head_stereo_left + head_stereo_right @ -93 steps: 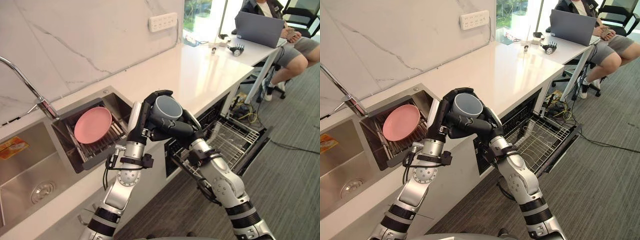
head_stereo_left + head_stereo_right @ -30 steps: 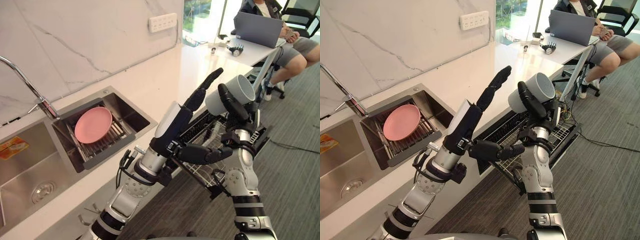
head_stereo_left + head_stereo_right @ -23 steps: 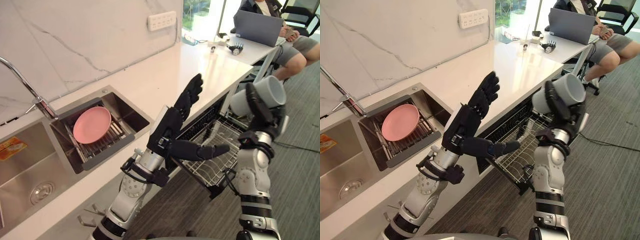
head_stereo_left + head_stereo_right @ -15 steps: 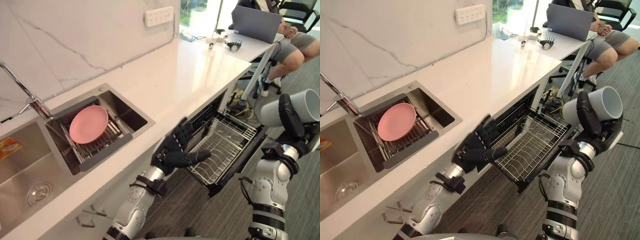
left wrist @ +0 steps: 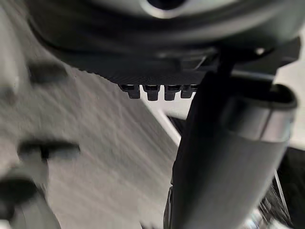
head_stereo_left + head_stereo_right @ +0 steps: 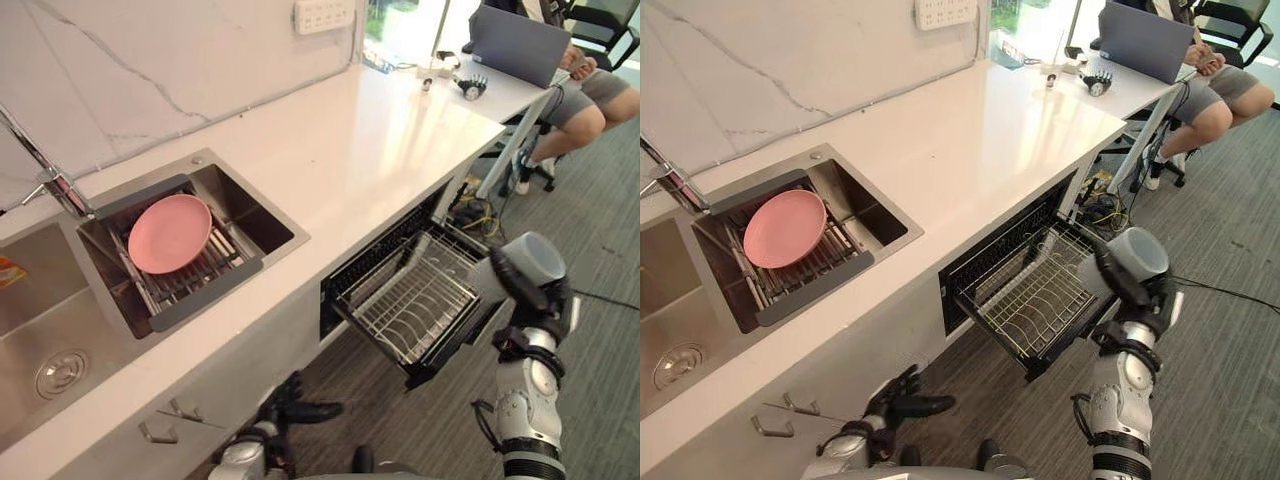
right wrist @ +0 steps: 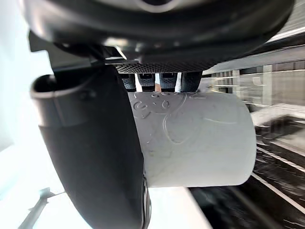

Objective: Walk over to the sink, pick up the cup, carry it to the dishwasher, place the cup inside the dishwasher, then close the dishwasher door

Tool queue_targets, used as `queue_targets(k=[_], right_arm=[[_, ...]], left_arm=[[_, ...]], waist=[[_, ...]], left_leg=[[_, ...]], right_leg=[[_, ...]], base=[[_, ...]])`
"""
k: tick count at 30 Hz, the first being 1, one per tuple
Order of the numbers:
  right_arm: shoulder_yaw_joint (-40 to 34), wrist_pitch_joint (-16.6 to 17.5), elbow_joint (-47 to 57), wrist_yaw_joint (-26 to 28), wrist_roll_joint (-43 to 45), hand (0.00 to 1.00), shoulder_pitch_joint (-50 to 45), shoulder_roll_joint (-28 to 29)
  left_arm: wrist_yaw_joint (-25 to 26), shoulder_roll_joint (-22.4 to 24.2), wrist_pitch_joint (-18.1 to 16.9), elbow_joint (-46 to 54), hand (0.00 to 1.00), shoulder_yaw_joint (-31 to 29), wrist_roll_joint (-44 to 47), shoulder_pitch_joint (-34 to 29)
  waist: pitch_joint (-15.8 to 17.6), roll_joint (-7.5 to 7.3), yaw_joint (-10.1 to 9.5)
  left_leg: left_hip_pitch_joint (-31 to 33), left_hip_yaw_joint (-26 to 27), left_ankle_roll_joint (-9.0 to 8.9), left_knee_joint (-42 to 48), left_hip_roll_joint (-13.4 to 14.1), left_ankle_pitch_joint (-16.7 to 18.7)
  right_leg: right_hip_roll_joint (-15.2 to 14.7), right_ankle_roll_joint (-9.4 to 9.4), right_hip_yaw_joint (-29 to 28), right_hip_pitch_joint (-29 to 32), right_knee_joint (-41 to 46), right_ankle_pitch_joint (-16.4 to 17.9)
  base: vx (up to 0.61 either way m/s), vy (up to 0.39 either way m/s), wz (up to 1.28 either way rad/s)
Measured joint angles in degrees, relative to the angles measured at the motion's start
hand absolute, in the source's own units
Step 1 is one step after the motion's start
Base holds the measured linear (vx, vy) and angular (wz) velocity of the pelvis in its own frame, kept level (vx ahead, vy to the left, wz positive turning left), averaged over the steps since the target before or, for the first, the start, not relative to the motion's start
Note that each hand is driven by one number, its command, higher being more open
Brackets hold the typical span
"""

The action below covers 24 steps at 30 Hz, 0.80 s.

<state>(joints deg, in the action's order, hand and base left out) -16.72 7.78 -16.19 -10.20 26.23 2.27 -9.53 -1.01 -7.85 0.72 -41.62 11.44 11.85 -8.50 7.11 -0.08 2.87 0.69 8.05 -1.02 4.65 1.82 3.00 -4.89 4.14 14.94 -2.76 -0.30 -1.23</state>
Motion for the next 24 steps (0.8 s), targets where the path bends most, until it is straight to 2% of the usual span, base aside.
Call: queue_targets(k=[3, 9, 15, 20, 24], right_arm=[[1.51, -1.70, -2.01, 1.65, -3.87, 0.00, 1.13, -0.65], [1.50, -3.90, -4.42, 4.53, -12.05, 0.00, 3.54, -1.24], [1.28, -5.84, -8.69, 4.51, -17.64, 0.00, 5.64, -4.94], [1.16, -8.99, -14.50, 2.67, -23.61, 0.00, 8.83, -9.27], [-1.32, -10.20, -20.80, 0.75, -26.15, 0.00, 14.26, -14.06]], left_arm=[[2.41, -0.07, -0.98, -3.34, 1.00, -2.68, -3.98, -1.25], [6.03, 1.36, -1.87, -4.36, 1.00, -8.35, -5.09, -1.90], [5.93, 3.31, -0.94, -6.35, 1.00, -13.66, -4.54, -1.82], [4.21, 2.78, 1.22, -9.37, 1.00, -16.72, -2.33, -1.88], [2.05, 3.73, 1.95, -10.15, 1.00, -19.04, 1.76, -1.95]], waist=[[0.49, 1.01, -0.46], [0.86, 1.56, -0.89], [1.84, 3.55, -0.90], [3.30, 5.92, -1.99], [6.18, 7.61, -2.70]], left_leg=[[1.24, 0.63, 0.88, 1.89, -0.37, 0.61], [2.72, 0.55, 1.51, 4.05, -1.35, 1.32], [3.88, 0.30, 1.52, 4.38, -1.68, 1.21], [5.55, -1.17, 2.02, 4.55, -2.37, 0.20], [7.52, -3.30, 2.37, 3.69, -3.72, -1.84]], right_leg=[[-1.11, 0.05, 1.17, -0.01, 0.33, 0.05], [-2.49, 0.26, 2.54, -0.11, 0.66, 0.09], [-3.19, 0.52, 4.42, -0.01, 0.58, 0.21], [-3.76, 0.87, 6.16, 0.99, 0.70, 0.14], [-4.90, 1.39, 8.56, 2.64, 1.52, 0.09]], base=[[-0.03, 0.077, 0.22], [-0.02, 0.068, 0.14], [-0.01, 0.020, 0.16], [0.01, 0.013, 0.20], [-0.03, 0.041, 0.34]])
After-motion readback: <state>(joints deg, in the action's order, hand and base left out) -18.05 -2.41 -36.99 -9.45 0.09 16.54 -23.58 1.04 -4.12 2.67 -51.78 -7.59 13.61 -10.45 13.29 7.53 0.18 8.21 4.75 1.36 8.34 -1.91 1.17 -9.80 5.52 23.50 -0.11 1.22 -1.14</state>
